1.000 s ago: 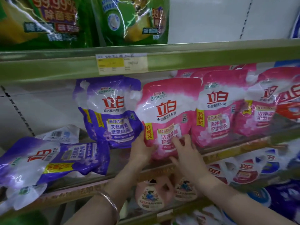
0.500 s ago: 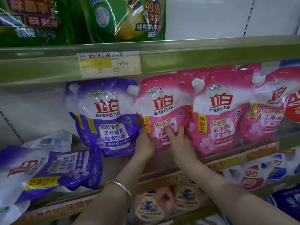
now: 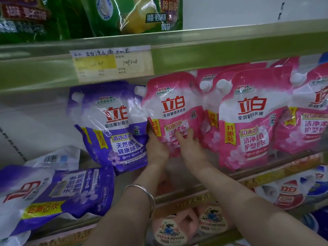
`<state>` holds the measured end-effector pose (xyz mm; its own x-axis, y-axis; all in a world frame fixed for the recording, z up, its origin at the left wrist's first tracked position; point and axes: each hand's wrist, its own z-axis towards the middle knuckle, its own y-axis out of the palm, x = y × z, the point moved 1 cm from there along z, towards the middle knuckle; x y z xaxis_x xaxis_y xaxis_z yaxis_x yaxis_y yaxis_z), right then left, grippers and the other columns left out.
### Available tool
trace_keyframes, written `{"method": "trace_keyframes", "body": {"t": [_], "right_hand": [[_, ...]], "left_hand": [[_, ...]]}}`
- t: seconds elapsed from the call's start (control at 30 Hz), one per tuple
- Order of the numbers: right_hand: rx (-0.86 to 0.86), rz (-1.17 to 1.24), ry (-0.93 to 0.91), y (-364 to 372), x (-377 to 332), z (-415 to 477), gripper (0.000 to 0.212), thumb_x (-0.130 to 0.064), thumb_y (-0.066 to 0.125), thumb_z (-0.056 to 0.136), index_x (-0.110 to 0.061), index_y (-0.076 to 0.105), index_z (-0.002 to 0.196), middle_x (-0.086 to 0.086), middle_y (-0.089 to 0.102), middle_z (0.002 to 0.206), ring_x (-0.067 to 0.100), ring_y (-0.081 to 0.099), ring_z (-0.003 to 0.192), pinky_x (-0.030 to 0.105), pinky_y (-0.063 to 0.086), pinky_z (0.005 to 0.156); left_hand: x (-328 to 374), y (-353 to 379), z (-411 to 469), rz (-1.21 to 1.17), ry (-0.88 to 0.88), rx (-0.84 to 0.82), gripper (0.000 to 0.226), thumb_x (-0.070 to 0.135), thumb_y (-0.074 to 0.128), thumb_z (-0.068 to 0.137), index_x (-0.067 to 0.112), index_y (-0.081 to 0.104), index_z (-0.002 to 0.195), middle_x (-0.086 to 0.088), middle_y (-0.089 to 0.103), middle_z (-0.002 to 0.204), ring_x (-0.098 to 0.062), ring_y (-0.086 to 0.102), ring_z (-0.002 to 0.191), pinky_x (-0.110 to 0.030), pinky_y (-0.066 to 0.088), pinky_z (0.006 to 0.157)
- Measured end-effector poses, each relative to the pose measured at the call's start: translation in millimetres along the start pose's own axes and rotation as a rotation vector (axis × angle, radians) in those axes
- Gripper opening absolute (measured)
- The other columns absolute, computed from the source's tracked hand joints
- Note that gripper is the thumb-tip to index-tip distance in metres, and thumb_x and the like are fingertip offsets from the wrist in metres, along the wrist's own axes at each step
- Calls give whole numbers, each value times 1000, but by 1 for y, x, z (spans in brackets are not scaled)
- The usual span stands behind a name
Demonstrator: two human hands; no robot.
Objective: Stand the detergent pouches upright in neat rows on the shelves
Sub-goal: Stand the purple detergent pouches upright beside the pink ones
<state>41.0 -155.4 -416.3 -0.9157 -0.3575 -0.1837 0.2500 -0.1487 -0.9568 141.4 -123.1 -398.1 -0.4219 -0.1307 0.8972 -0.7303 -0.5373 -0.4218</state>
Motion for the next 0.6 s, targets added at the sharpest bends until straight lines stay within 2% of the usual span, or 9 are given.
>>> {"method": "trace_keyframes", "body": {"t": [0.1, 0.2, 0.27, 0.3, 0.33, 0.37, 0.4, 0.5, 0.6], "right_hand": [[-7, 19, 45, -1, 2, 7, 59, -6, 36, 96, -31, 18, 146, 17, 19, 143, 38, 44, 116, 44, 43, 95], [29, 7, -15, 5, 0, -5, 60, -8, 40, 95, -30, 16, 146, 18, 12, 149, 41, 36, 124, 45, 45, 95], [6, 42, -82, 10, -2, -13, 67, -10, 40, 96, -37, 6, 147, 16, 1, 155, 43, 25, 133, 46, 43, 99], [-15, 102, -98, 11, -4, -16, 74, -11, 40, 97, -42, -6, 146, 14, -6, 156, 44, 20, 136, 47, 39, 102], [-31, 178, -102, 12, -5, -16, 82, -12, 39, 98, -47, -23, 137, 13, -10, 157, 43, 18, 138, 47, 36, 106], [-36, 251, -101, 10, -6, -16, 88, -14, 40, 99, -50, -38, 120, 12, -13, 157, 42, 19, 139, 47, 34, 108], [-31, 303, -100, 9, -7, -17, 92, -17, 41, 99, -51, -45, 105, 11, -14, 157, 39, 21, 140, 47, 33, 110], [-4, 430, -107, 11, -8, -20, 106, -22, 45, 98, -66, -51, 86, 10, -15, 158, 35, 29, 138, 48, 35, 109], [25, 408, -75, 18, -13, -15, 110, -20, 46, 98, -62, -55, 83, 11, -16, 157, 34, 45, 127, 46, 44, 101]], "left_hand": [[-3, 4, 2, -6, 30, -15, 57, 13, 57, 89, 19, 32, 140, -11, 59, 128, -31, 58, 116, -36, 46, 95], [-1, 8, 2, 84, 30, -2, 42, 13, 50, 93, 15, 37, 133, -14, 60, 125, -35, 59, 112, -41, 47, 95], [6, 13, 2, 126, 17, 27, 40, 16, 47, 94, 12, 34, 132, -17, 60, 123, -38, 59, 111, -42, 46, 94], [10, 15, 1, 123, 4, 40, 41, 18, 46, 95, 12, 32, 133, -17, 59, 124, -38, 58, 112, -41, 45, 94], [12, 17, 2, 104, 5, 47, 43, 21, 47, 95, 12, 31, 134, -17, 57, 126, -37, 58, 113, -41, 45, 94], [13, 19, 3, 65, 12, 44, 46, 23, 47, 95, 14, 29, 136, -15, 56, 128, -35, 58, 114, -39, 44, 95], [13, 21, 4, 13, 31, 42, 49, 23, 48, 95, 17, 26, 139, -13, 55, 129, -31, 58, 114, -36, 44, 95], [8, 23, 2, -153, 100, 49, 70, 10, 54, 91, 24, 13, 146, -1, 47, 137, -14, 53, 118, -30, 43, 99], [10, 18, 2, -238, 16, 114, 72, -1, 53, 88, 14, 11, 145, 4, 37, 135, -8, 42, 123, -24, 36, 103]]}}
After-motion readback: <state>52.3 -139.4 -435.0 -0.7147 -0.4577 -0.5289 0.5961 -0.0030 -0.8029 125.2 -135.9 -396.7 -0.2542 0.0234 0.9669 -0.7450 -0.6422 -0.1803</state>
